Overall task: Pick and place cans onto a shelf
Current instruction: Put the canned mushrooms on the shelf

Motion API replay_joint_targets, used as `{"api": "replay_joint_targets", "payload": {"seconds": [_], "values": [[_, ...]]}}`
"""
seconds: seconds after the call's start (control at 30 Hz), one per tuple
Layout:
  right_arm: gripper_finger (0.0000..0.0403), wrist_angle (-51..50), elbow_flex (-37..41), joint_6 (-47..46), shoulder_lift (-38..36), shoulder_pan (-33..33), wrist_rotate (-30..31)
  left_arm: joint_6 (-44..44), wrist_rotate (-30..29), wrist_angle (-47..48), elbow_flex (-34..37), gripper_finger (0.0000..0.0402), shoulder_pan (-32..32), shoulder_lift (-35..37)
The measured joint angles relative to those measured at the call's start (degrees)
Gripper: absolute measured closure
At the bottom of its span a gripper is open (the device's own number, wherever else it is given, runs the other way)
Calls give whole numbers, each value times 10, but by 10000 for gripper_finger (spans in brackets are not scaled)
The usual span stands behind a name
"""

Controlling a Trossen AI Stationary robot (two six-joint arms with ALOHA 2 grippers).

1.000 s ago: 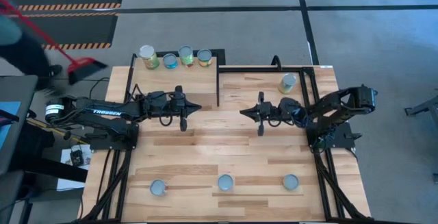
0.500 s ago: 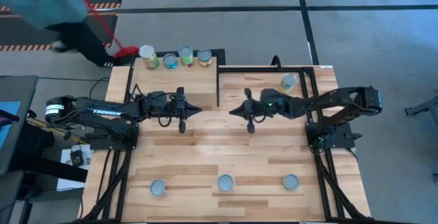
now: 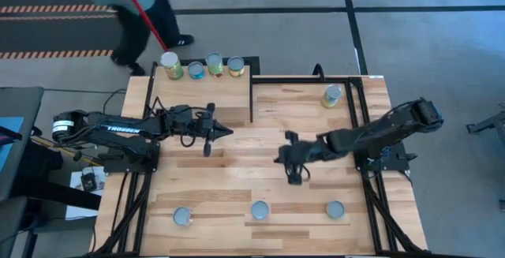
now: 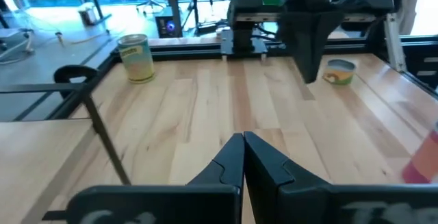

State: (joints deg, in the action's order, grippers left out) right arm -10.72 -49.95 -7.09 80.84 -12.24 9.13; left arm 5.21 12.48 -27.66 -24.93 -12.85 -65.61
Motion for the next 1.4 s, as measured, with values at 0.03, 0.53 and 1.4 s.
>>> {"api": "replay_joint_targets", "payload": {"seconds": [0.03, 0.53, 1.4], "values": [[392, -20, -7, -22, 0, -16, 10, 0, 5, 0, 0, 401, 0, 0], [358, -180, -15, -387, 0, -195, 37, 25, 8, 27, 0, 401, 0, 0], [243, -390, -89, -756, 76, -388, -51, 12, 3, 43, 0, 401, 0, 0]]}}
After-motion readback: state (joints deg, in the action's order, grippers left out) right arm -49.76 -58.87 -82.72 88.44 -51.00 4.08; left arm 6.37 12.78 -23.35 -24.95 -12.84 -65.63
